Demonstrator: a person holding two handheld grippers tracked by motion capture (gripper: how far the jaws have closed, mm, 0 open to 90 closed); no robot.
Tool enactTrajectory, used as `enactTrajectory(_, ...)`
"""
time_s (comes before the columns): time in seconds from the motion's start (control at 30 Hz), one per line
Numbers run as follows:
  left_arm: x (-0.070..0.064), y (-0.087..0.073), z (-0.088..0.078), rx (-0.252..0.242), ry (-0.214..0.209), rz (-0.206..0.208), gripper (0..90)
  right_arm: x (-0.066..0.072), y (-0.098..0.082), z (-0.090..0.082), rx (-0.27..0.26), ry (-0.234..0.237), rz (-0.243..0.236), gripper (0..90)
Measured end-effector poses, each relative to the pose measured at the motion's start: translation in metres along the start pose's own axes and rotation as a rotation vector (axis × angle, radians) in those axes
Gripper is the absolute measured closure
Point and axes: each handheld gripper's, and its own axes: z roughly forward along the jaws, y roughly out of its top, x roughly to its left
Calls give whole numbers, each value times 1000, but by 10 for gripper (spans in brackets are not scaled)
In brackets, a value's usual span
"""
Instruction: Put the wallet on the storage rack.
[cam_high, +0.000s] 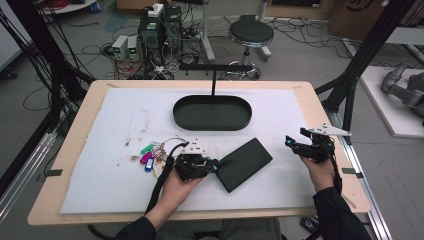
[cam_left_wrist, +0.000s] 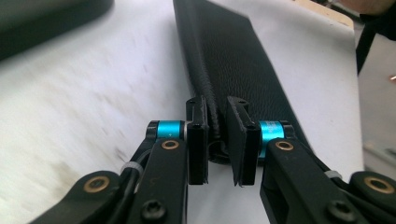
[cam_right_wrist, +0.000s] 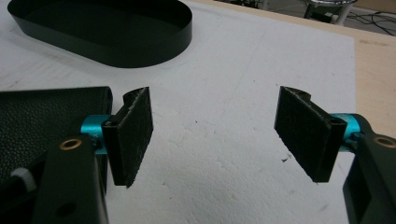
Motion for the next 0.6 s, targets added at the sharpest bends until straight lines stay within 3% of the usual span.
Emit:
enactTrajectory(0.07, -3, 7, -8, -47, 36, 88, 796, 0, 0, -1, -5, 4, -2, 284)
enactTrajectory(0.3, 3, 13, -28, -120, 57, 232, 803, 5, 3, -3, -44, 48, -1, 284)
enactTrajectory(0.33, 3, 13, -28, -120, 57, 232, 803, 5, 3, -3, -44, 48, -1, 284)
enactTrajectory(0.4, 5, 15, -37, -129, 53, 299, 803, 9, 5, -2, -69, 104, -17, 284)
enactTrajectory(0.5, 8, 16, -46, -154, 20, 332, 804, 15, 7, 0, -76, 169, -45, 285)
enactTrajectory(0.53, 8, 16, -46, -154, 20, 332, 804, 15, 7, 0, -76, 169, -45, 285)
enactTrajectory(0.57, 10, 15, -50, -159, -8, 360, 804, 20, 9, 3, -75, 240, -71, 285)
enactTrajectory(0.6, 10, 15, -50, -159, -8, 360, 804, 22, 9, 4, -79, 253, -84, 285)
